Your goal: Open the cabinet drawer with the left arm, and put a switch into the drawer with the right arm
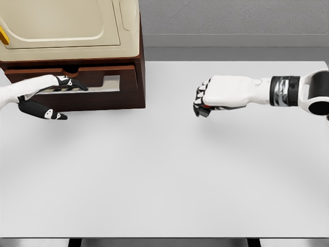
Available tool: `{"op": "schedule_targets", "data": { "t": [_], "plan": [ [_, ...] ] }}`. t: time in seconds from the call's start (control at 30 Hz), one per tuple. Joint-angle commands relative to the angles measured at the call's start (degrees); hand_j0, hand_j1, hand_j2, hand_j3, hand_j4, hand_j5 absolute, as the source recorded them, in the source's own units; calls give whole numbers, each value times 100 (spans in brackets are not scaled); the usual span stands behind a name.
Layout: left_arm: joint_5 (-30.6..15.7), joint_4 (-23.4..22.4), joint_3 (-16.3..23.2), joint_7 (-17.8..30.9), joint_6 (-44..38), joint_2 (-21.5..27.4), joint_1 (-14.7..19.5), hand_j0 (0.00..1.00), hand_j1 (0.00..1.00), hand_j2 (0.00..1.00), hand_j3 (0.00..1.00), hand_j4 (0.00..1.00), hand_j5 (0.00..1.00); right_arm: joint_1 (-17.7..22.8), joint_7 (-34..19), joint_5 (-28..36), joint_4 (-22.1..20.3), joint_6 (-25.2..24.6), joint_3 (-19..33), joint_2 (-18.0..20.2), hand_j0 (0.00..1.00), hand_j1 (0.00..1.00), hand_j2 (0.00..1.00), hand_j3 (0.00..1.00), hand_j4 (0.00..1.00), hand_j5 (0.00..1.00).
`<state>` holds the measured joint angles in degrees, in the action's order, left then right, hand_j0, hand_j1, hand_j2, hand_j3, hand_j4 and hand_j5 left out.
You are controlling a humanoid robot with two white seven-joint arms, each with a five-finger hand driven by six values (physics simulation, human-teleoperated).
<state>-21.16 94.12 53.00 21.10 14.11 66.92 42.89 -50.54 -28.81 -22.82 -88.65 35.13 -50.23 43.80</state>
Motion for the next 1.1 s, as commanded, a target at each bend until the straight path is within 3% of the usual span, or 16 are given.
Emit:
{"op": "schedule_targets", "data": {
  "t": [0.0,0.73,1.07],
  "plan": [
    [-29,71,52,69,66,22,0,84,84,84,84,84,84,0,-2,32,14,-13,-48,-134,51,51,51,51,51,51],
    [-108,282,-18,61,189,225,-194,84,84,84,84,84,84,-457,15,84,67,-13,-66,-468,51,51,51,51,51,51],
    [-169,361,-27,61,321,400,-203,84,84,84,84,84,84,-817,15,84,418,-13,-215,-882,51,51,51,51,51,51]
  ]
}}
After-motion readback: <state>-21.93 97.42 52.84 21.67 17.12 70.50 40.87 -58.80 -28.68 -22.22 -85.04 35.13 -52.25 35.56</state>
